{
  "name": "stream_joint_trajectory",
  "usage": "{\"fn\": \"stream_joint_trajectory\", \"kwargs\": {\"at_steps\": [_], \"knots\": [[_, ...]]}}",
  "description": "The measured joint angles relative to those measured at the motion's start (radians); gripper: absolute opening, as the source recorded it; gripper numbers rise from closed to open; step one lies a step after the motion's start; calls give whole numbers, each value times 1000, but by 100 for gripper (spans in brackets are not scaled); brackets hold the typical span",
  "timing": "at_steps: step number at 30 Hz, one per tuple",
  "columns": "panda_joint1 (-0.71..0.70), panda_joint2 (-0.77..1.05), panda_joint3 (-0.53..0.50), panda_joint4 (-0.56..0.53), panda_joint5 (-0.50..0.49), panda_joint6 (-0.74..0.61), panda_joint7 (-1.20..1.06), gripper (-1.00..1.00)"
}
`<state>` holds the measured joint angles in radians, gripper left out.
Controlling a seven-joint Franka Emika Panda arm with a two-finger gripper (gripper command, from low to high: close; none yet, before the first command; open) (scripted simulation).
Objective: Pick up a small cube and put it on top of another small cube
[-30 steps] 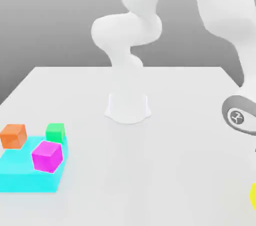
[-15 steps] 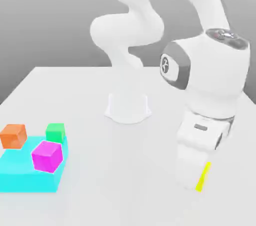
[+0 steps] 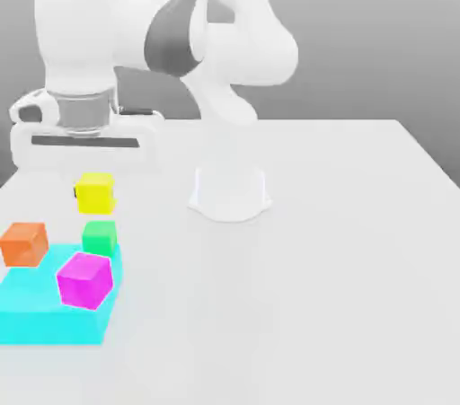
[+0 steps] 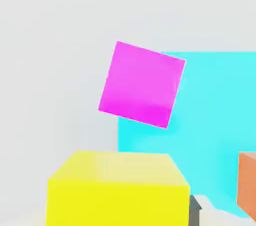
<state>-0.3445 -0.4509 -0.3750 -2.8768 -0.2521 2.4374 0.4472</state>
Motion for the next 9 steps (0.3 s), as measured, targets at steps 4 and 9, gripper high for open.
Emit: {"fn": "stream_joint_trajectory", "kwargs": {"at_steps": [4, 9], "knots": [[0, 108, -30, -33, 13, 139, -8, -100], [11, 195, -49, -48, 20, 240, -15, 100]]}}
